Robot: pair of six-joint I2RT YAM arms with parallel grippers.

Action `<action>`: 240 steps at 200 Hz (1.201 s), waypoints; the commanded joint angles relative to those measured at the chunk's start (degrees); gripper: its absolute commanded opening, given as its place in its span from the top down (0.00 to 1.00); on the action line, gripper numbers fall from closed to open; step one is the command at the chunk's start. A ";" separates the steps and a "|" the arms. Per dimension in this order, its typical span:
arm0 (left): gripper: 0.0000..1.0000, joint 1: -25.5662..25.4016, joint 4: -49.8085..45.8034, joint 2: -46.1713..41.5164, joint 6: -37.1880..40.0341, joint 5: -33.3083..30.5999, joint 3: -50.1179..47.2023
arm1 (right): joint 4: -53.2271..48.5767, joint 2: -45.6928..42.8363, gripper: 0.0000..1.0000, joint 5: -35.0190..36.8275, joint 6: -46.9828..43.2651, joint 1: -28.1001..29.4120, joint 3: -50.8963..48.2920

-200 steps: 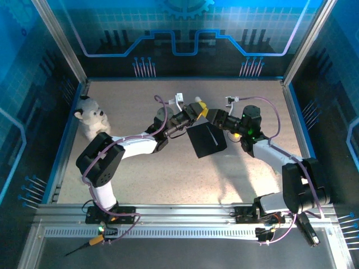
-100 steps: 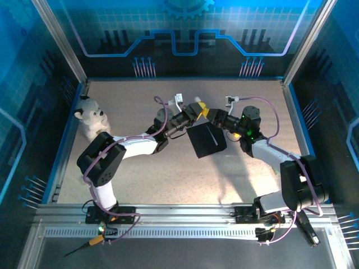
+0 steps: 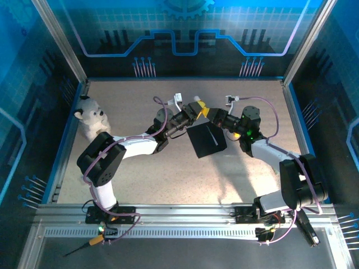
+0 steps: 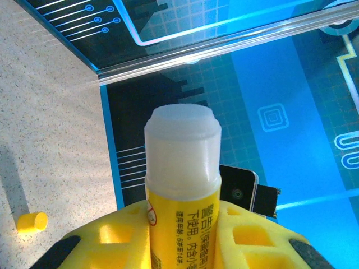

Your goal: Place the letter into the envelope and seal it

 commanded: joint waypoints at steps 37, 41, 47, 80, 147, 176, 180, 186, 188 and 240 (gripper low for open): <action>0.57 -0.29 -1.32 -3.92 4.88 -0.67 -1.36 | -4.57 -4.27 0.82 2.47 -2.91 0.70 0.92; 0.53 -0.19 -1.50 -4.13 5.15 -0.68 -1.32 | -5.05 -4.56 0.83 2.63 -3.09 0.62 0.99; 0.49 -0.09 -1.77 -4.51 5.52 -0.58 -1.28 | -5.75 -4.97 0.83 2.88 -3.27 0.40 0.98; 0.47 0.80 -4.29 -6.54 7.35 0.29 -1.16 | -10.35 -7.61 0.84 4.26 -5.08 -0.90 1.12; 0.86 4.55 -38.82 -17.77 25.93 3.00 2.32 | -40.58 -15.93 0.84 8.80 -18.17 -6.53 8.09; 1.00 4.12 -74.24 -13.29 45.70 -1.91 17.94 | -58.54 -16.39 0.84 12.60 -27.32 -7.51 16.21; 1.00 4.03 -77.85 -12.04 47.75 -2.94 19.86 | -60.50 -16.18 0.84 12.76 -28.34 -7.62 17.26; 1.00 3.95 -82.11 -10.10 50.01 -4.24 22.35 | -63.04 -16.02 0.84 13.11 -29.62 -7.70 18.59; 1.00 3.91 -83.34 -9.47 50.56 -4.41 23.02 | -63.80 -15.95 0.84 13.27 -30.07 -7.76 18.96; 1.00 3.70 -89.76 0.04 52.51 -5.64 28.85 | -80.02 -14.83 0.84 16.85 -37.72 -7.96 27.79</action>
